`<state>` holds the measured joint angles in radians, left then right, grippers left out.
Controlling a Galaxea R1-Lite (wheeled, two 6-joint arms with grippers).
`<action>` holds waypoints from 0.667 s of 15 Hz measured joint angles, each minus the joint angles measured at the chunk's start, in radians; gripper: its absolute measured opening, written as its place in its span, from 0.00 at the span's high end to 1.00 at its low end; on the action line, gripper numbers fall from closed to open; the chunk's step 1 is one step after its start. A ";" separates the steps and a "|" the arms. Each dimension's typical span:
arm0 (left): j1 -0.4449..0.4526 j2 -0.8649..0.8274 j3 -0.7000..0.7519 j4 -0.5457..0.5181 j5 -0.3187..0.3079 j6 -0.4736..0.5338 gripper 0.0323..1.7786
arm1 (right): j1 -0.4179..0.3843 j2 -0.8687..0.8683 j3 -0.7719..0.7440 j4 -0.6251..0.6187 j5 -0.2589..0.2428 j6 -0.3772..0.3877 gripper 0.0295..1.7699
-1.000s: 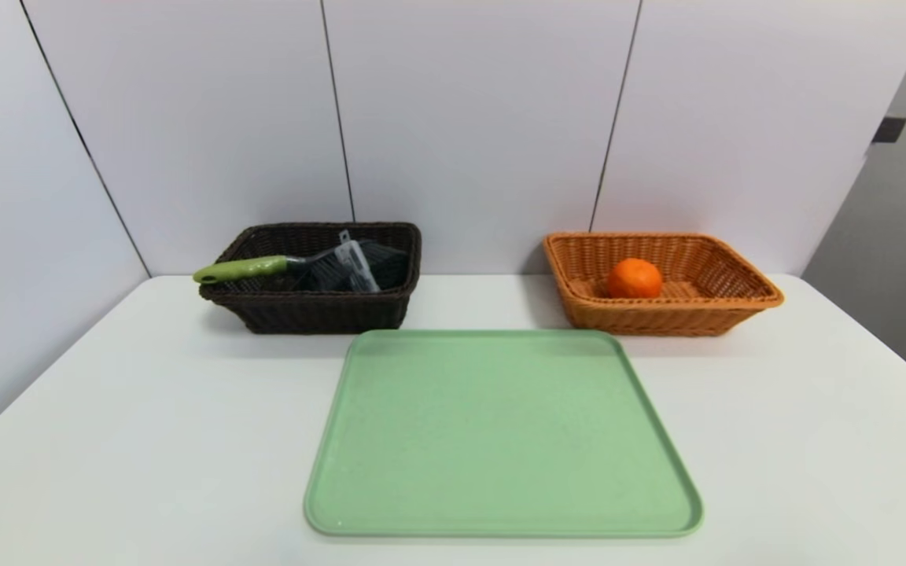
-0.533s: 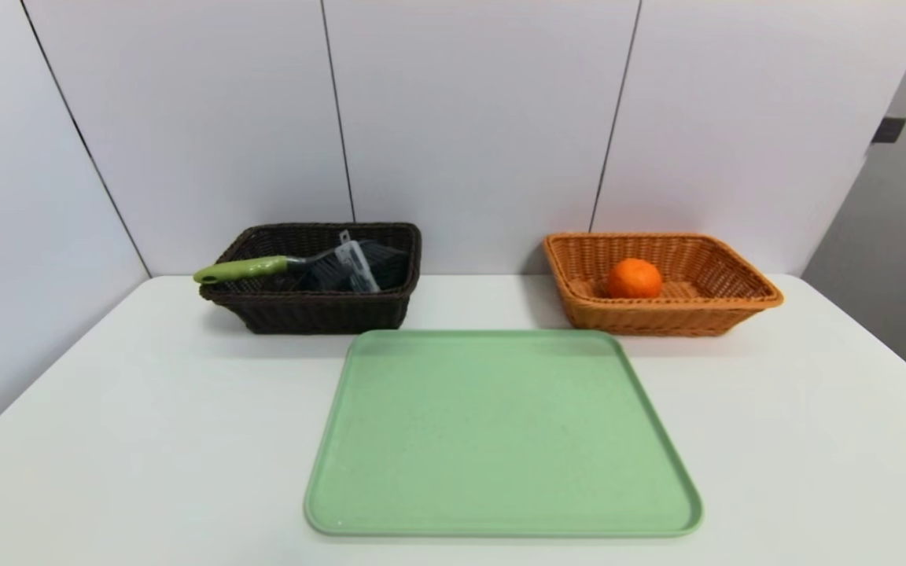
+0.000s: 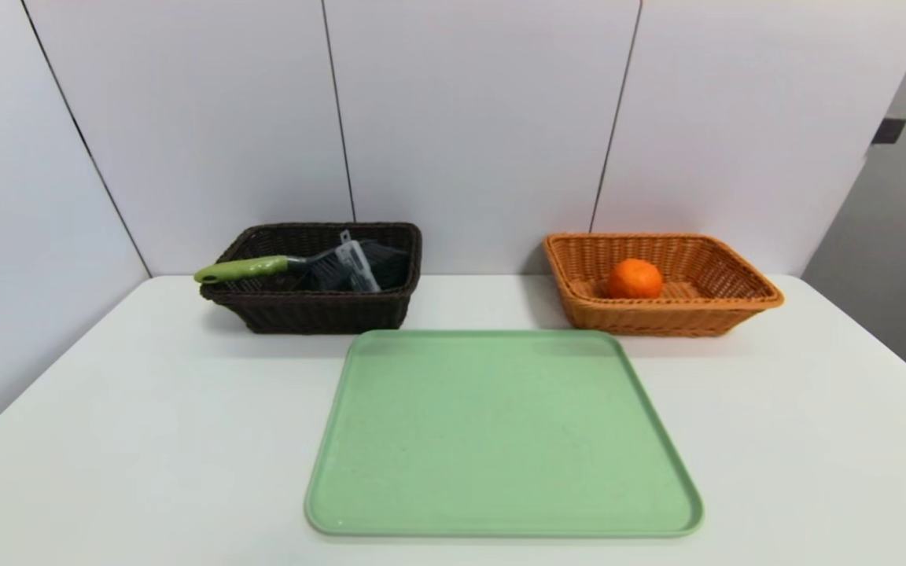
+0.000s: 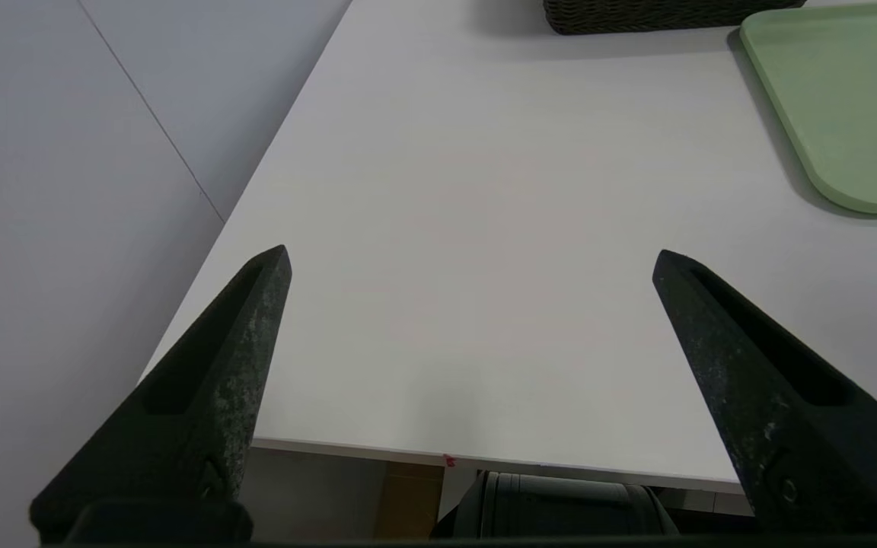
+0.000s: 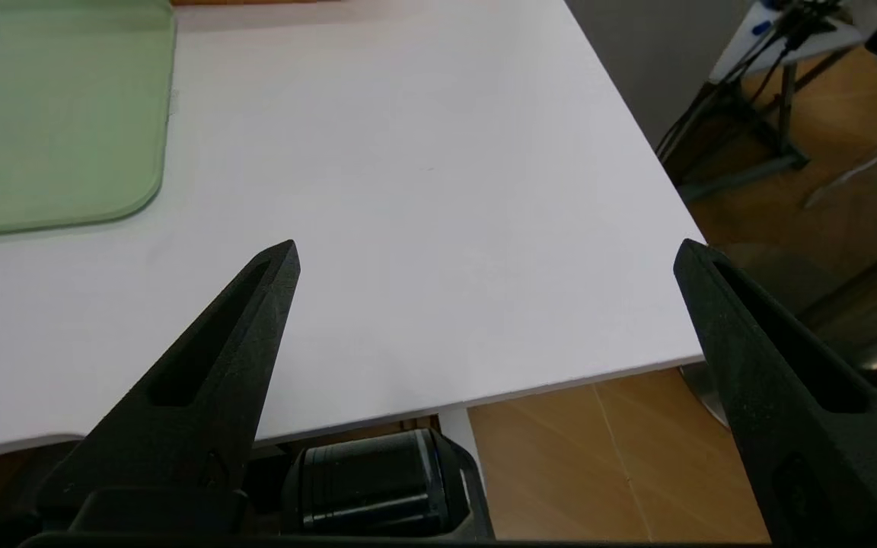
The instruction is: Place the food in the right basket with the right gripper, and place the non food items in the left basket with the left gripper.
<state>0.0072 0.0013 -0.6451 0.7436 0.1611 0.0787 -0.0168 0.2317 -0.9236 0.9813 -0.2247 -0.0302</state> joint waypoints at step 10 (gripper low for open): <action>0.000 -0.001 0.076 -0.129 -0.048 -0.169 0.05 | 0.017 -0.227 0.266 -0.330 0.147 -0.041 0.04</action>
<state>0.0072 0.0004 -0.5696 0.6143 0.1134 -0.0902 0.0000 0.0043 -0.6577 0.6513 -0.0779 -0.0717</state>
